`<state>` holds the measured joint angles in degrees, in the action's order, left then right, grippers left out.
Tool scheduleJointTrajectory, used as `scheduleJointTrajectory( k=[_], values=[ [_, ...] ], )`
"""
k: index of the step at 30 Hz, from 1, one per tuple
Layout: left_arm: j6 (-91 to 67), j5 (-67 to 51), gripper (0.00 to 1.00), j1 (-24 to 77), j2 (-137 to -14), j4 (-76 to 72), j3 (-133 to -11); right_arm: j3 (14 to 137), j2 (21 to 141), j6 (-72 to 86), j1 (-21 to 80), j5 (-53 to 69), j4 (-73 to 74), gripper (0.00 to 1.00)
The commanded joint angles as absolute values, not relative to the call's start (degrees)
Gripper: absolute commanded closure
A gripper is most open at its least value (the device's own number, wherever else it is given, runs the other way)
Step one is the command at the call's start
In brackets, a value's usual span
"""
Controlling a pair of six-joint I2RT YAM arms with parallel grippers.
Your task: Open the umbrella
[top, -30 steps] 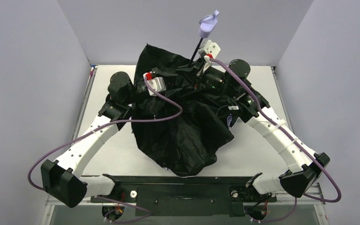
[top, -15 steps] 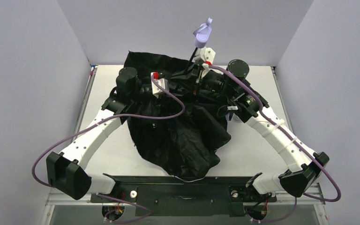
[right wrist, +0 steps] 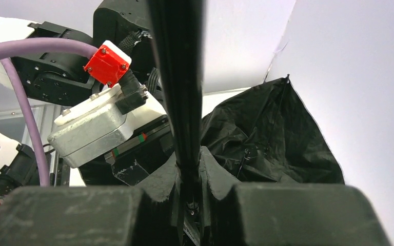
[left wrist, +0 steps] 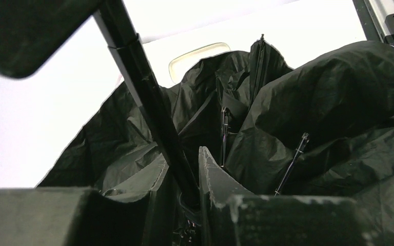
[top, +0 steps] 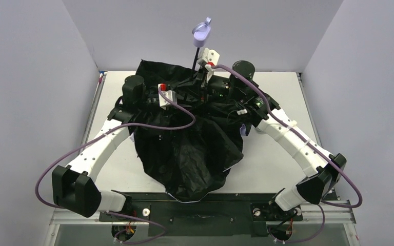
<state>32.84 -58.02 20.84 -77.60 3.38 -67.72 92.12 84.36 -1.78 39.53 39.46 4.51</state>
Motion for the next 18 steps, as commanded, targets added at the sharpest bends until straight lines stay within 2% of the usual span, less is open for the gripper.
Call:
scheduleJointTrajectory(
  k=[1,10,18],
  values=[
    [42.3,-48.7,0.85,15.8,-82.0,11.3,-62.2,103.2,78.0,5.9,39.4,41.5,-10.0,1.0],
    [42.6,-47.9,0.8,14.2,-85.3,9.5,-61.4,105.9,78.2,6.8,38.9,40.4,-10.8,1.0],
    [43.2,-47.3,0.83,13.3,-87.9,8.6,-61.8,107.2,77.8,6.6,37.7,40.2,-10.5,1.0]
  ],
)
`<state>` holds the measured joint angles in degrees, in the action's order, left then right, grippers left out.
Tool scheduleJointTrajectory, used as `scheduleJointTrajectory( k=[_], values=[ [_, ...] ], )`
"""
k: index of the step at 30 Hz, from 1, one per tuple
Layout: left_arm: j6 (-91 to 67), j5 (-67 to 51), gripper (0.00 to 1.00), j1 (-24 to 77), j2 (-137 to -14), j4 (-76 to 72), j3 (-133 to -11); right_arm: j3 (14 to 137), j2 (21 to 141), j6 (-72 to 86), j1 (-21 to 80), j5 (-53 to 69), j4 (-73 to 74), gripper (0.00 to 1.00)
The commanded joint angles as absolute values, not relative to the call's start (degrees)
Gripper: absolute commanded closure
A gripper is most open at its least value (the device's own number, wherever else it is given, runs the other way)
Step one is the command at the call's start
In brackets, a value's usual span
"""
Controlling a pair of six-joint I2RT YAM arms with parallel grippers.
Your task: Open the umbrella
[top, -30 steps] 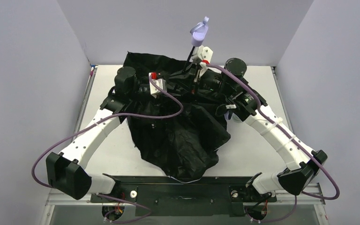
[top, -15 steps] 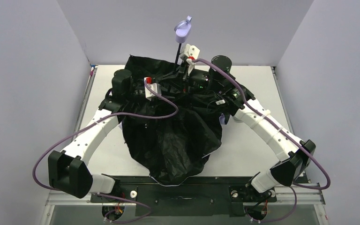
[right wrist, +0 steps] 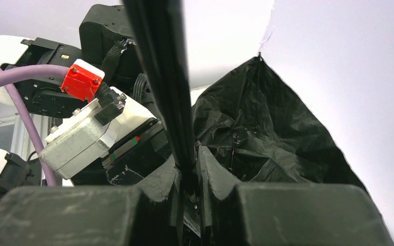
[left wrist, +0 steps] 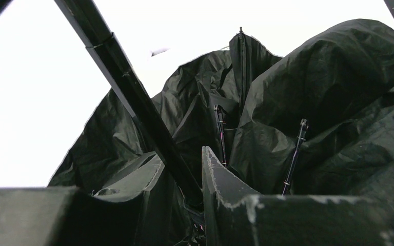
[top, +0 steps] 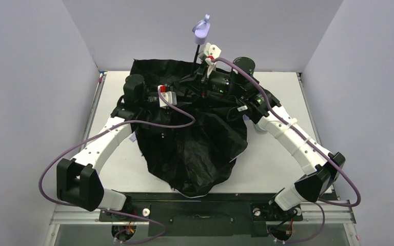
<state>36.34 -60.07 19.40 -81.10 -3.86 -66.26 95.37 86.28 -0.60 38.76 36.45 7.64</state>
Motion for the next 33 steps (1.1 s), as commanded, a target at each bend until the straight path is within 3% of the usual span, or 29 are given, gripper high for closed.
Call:
scheduleJointTrajectory(
  k=[1,17,19,22,25,27,31,33],
  values=[
    [43.5,-47.3,0.83,13.2,-88.5,8.8,-62.0,107.2,77.8,6.5,37.8,40.2,-10.5,1.0],
    [46.4,-44.6,0.8,11.6,-93.9,10.4,-64.7,108.1,77.2,6.8,37.5,38.8,-11.6,1.0],
    [46.5,-44.6,0.83,11.5,-94.1,10.4,-64.8,108.1,77.1,7.1,37.7,38.5,-11.9,1.0],
    [44.8,-45.2,0.99,11.4,-93.3,9.1,-66.1,107.3,76.8,6.3,37.8,38.1,-10.8,1.0],
    [36.7,-45.3,1.0,11.9,-90.9,1.4,-66.6,101.1,75.2,3.6,38.0,37.1,-8.2,1.0],
    [32.7,-44.5,1.0,12.9,-88.6,-4.3,-67.4,95.0,73.7,0.2,38.0,36.5,-5.2,0.82],
    [28.0,-43.1,1.0,14.3,-84.5,-10.8,-69.9,80.0,68.9,-7.2,38.4,32.8,-1.6,0.28],
    [26.3,-41.4,1.0,14.6,-82.8,-13.2,-71.4,74.3,66.4,-8.9,38.5,30.7,0.3,0.22]
  ],
)
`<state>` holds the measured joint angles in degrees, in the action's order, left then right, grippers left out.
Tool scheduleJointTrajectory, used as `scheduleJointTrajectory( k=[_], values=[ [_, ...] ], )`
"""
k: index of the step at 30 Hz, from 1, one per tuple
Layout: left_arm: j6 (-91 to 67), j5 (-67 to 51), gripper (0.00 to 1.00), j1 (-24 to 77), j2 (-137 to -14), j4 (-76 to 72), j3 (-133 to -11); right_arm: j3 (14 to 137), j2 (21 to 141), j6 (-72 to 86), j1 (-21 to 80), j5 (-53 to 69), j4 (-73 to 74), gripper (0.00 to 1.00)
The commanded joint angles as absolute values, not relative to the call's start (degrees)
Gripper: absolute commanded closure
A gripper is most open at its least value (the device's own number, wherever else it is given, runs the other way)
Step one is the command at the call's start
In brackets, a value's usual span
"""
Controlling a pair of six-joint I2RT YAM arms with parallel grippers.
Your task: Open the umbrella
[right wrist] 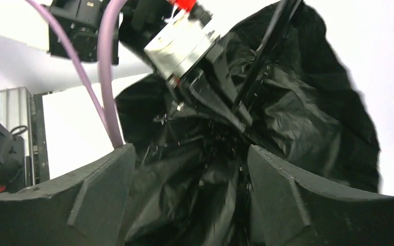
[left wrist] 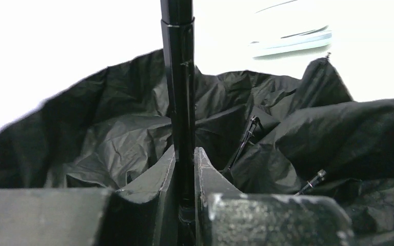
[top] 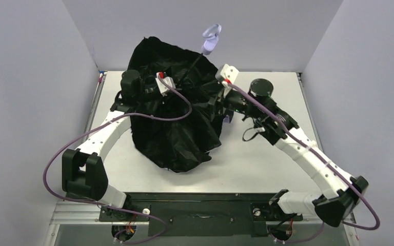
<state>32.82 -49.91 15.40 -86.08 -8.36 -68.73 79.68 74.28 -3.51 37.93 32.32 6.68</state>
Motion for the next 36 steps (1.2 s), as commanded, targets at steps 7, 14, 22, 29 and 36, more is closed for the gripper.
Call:
scheduleJointTrajectory(
  k=[7,14,22,29,36],
  values=[
    [39.6,-36.2,1.0,14.9,-75.7,-16.7,-73.0,58.4,54.3,-8.6,35.9,19.4,9.3,0.18],
    [67.6,-38.3,1.0,14.8,-69.6,-12.7,-72.7,73.7,55.6,-1.9,21.8,19.7,25.3,0.17],
    [93.5,-36.4,1.0,15.0,-67.4,-9.1,-66.4,101.2,69.6,8.1,22.6,39.7,44.6,0.2],
    [97.1,-31.0,1.0,16.2,-69.9,-19.6,-60.8,101.6,73.4,0.8,34.9,38.2,57.2,0.2],
    [97.7,-30.7,1.0,17.9,-70.2,-22.2,-60.0,104.4,81.6,-1.5,38.9,36.2,61.5,0.18]
  ],
)
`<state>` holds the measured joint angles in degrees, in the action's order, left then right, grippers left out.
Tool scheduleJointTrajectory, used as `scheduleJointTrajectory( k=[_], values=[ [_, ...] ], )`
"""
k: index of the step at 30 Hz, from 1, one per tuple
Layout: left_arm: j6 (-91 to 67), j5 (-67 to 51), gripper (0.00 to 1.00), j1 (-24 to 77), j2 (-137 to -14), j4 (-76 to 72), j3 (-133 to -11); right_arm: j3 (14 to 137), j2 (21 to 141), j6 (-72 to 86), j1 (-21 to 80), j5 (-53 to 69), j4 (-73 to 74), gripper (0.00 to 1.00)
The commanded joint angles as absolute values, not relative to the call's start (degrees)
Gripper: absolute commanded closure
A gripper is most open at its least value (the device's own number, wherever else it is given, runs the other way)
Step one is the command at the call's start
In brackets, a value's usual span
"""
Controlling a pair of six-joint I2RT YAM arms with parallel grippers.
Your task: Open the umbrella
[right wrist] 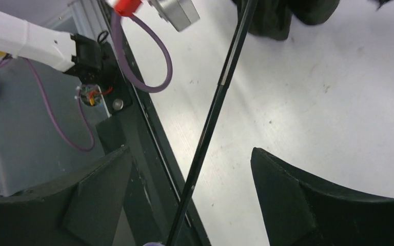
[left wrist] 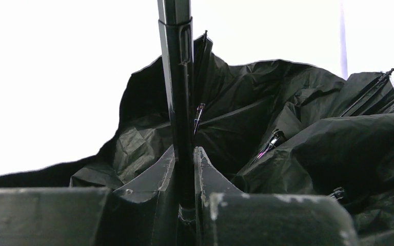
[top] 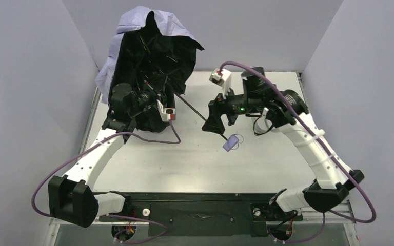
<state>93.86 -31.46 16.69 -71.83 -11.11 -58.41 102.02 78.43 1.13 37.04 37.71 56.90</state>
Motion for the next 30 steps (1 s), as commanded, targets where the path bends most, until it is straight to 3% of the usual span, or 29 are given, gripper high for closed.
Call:
scheduleJointTrajectory(
  k=[1,3,5,6,11,19,30],
  values=[
    [97.7,-30.7,1.0,17.9,-70.2,-22.5,-60.0,104.7,82.2,-2.3,39.0,35.3,62.6,0.18],
    [98.1,-30.8,1.0,18.1,-70.1,-22.9,-59.8,104.9,84.0,-3.4,39.3,33.4,64.5,0.19],
    [98.2,-30.4,1.0,18.0,-70.4,-23.0,-59.9,105.7,86.4,-4.8,39.3,33.3,67.4,0.33],
    [98.3,-30.2,1.0,17.9,-70.7,-23.1,-59.9,106.1,86.8,-5.2,39.3,34.3,68.4,0.44],
    [97.9,-28.1,1.0,16.4,-73.5,-28.2,-59.9,104.9,86.6,-9.9,39.2,39.4,76.0,0.59],
    [97.4,-25.3,1.0,12.4,-78.0,-36.1,-59.7,96.1,83.9,-13.2,34.7,48.6,82.5,1.0],
    [104.6,-17.1,0.92,3.3,-85.7,-37.9,-60.7,96.3,80.3,-17.0,34.8,45.9,88.9,1.0]
  ],
)
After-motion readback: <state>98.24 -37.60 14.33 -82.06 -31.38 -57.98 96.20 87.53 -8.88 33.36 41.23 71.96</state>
